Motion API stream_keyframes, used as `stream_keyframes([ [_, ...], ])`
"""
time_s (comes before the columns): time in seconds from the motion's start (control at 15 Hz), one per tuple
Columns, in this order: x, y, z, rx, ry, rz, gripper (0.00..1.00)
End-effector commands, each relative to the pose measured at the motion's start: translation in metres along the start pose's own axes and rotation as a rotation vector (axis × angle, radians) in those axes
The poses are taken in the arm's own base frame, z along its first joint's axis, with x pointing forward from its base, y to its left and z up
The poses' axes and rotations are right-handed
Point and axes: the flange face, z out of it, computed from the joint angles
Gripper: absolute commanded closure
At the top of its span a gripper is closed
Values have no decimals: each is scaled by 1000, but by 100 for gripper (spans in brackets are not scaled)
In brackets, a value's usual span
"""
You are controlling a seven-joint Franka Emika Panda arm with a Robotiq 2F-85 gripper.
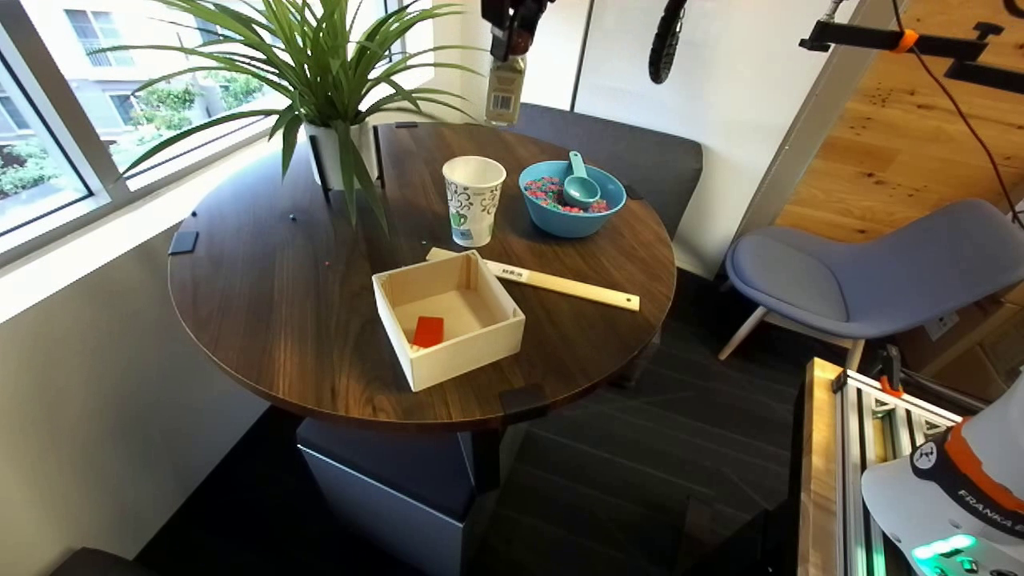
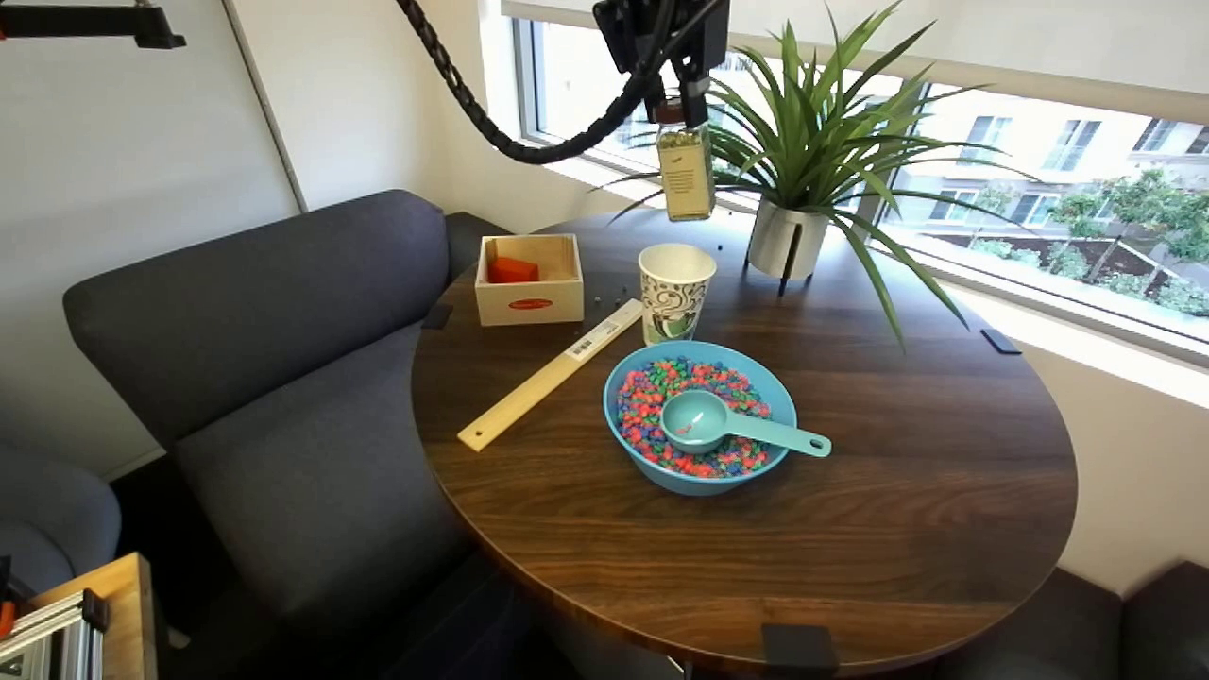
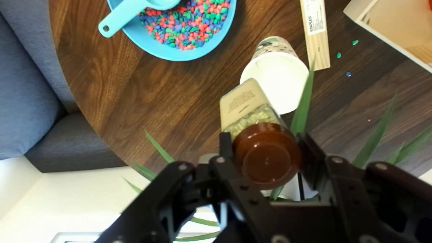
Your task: Take the bottle out off of the cup
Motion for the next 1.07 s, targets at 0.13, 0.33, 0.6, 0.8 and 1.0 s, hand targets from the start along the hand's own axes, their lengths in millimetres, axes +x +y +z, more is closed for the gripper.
stream_keyframes([
  [0.13, -45, 50, -1, -4, 11, 249, 76],
  [0.33, -52, 75, 17, -1, 85, 312, 76],
  [0.6, -44, 91, 34, -12, 100, 325, 51],
  [0.8, -36, 107, 48, 64, 98, 361, 76],
  [1.0, -23, 139, 50, 184, 66, 420, 76],
])
